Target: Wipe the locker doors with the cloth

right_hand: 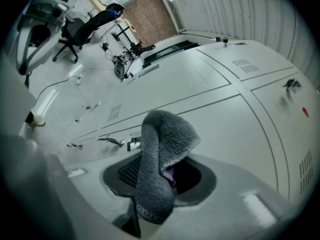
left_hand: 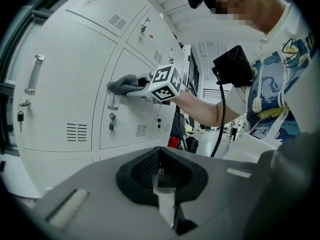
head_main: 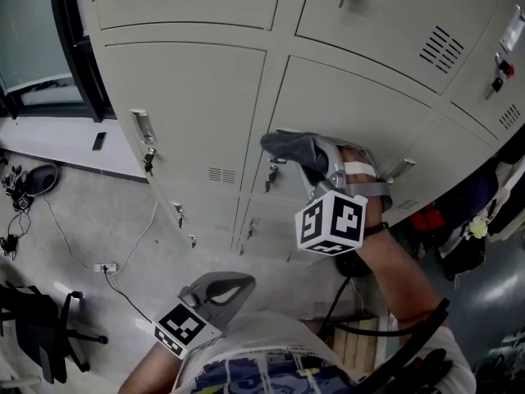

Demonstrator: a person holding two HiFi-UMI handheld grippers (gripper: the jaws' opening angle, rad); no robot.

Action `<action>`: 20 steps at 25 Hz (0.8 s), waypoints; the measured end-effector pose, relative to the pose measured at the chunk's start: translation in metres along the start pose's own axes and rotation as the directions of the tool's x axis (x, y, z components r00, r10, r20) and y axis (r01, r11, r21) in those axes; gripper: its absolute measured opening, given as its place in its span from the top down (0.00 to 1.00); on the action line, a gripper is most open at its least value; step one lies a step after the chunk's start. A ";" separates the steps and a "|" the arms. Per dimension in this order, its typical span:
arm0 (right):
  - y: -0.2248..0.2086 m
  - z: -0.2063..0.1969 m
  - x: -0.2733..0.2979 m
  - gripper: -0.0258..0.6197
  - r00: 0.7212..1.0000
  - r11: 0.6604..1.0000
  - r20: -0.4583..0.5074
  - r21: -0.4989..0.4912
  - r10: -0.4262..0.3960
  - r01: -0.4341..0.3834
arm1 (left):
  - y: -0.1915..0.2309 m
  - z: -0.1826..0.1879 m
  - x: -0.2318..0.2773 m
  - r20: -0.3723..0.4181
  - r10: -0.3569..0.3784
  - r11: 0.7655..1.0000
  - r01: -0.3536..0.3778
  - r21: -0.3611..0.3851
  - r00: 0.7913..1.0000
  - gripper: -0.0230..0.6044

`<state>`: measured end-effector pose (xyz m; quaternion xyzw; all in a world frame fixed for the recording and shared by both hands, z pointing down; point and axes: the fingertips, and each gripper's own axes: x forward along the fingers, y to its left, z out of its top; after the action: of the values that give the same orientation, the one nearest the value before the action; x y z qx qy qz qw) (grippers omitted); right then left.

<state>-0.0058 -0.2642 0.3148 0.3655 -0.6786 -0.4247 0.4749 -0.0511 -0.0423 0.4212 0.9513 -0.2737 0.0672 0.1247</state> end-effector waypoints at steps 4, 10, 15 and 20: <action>0.025 -0.005 0.009 0.73 0.999 0.999 -0.011 0.002 0.051 -0.051 | 0.000 -0.002 -0.001 -0.004 -0.002 1.000 0.002 -0.004 1.000 0.96; 0.055 -0.010 0.020 0.73 0.992 0.992 -0.024 0.012 0.123 -0.123 | -0.003 -0.004 0.000 -0.010 -0.012 1.000 0.012 -0.016 1.000 0.96; 0.062 -0.012 0.019 0.73 0.992 0.992 0.004 0.034 0.123 -0.123 | -0.003 -0.004 0.000 -0.008 -0.008 1.000 0.008 -0.011 1.000 0.96; 0.064 -0.030 0.006 0.73 0.995 0.992 -0.002 0.079 0.103 -0.102 | -0.006 -0.006 0.002 -0.015 -0.016 1.000 0.016 -0.010 1.000 0.96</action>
<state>0.0155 -0.2527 0.3819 0.3498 -0.7114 -0.3715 0.4832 -0.0470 -0.0370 0.4256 0.9524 -0.2654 0.0718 0.1317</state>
